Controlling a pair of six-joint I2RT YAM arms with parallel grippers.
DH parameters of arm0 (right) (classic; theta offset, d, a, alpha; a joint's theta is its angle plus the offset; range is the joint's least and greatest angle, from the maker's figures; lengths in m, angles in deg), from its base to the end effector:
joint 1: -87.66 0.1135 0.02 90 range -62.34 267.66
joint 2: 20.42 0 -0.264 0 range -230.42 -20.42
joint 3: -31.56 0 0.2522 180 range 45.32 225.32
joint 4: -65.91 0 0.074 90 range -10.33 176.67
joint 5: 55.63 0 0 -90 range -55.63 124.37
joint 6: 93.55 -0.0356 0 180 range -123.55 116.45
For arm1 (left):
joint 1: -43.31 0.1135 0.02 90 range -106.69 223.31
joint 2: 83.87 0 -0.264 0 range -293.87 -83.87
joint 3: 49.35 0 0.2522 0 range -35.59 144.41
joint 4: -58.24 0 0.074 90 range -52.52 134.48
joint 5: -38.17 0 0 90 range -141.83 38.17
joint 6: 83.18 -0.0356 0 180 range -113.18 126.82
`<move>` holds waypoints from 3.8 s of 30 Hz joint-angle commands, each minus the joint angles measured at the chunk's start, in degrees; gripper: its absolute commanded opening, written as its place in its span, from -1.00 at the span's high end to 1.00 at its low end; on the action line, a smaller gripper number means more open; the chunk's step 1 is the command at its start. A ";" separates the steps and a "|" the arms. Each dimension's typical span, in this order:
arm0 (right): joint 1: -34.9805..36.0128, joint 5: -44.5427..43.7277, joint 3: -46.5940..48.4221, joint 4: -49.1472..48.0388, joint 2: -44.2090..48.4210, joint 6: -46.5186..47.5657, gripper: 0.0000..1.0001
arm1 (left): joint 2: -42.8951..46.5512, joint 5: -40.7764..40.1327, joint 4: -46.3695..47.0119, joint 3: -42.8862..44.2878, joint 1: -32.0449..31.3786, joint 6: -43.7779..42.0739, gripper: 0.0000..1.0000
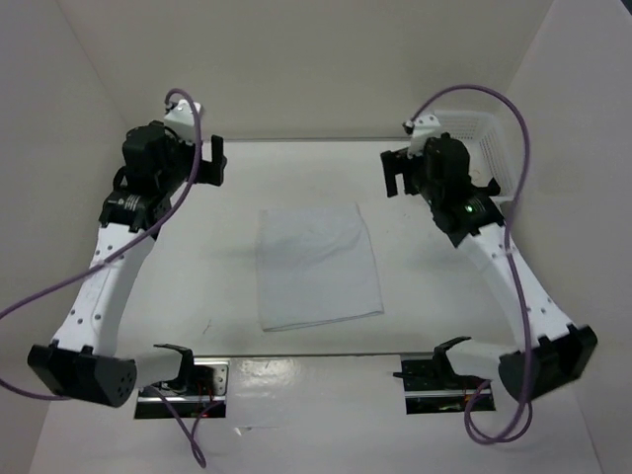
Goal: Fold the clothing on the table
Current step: Flatten the skirt out, then fold the skirt
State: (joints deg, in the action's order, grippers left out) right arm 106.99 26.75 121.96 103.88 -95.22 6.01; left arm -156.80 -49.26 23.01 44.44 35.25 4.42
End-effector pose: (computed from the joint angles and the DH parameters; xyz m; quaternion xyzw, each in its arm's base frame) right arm 0.2797 0.0931 0.3945 -0.1710 0.8120 -0.0077 0.5580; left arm 0.2813 -0.0414 0.4285 0.0857 0.7853 -0.0480 0.6113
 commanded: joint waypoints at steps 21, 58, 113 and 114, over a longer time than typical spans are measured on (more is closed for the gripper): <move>-17.31 0.94 -19.34 0.84 15.14 -7.28 -0.96 | 12.05 1.48 0.73 -24.66 5.94 4.94 -1.00; -8.26 17.99 5.62 3.30 -30.48 -0.25 -0.26 | -45.81 27.93 -5.42 8.74 2.61 2.13 -0.84; -6.68 34.77 18.10 3.30 -45.69 3.44 -0.26 | -53.11 17.48 -5.95 15.95 -0.65 0.55 0.80; -6.68 34.78 18.71 3.30 -46.74 3.45 -0.26 | -53.11 17.47 -5.95 15.95 -0.65 0.55 0.80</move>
State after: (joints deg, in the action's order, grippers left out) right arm 99.78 58.45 136.97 108.34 -140.44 8.35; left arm -209.71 -28.98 17.32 58.96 34.58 6.76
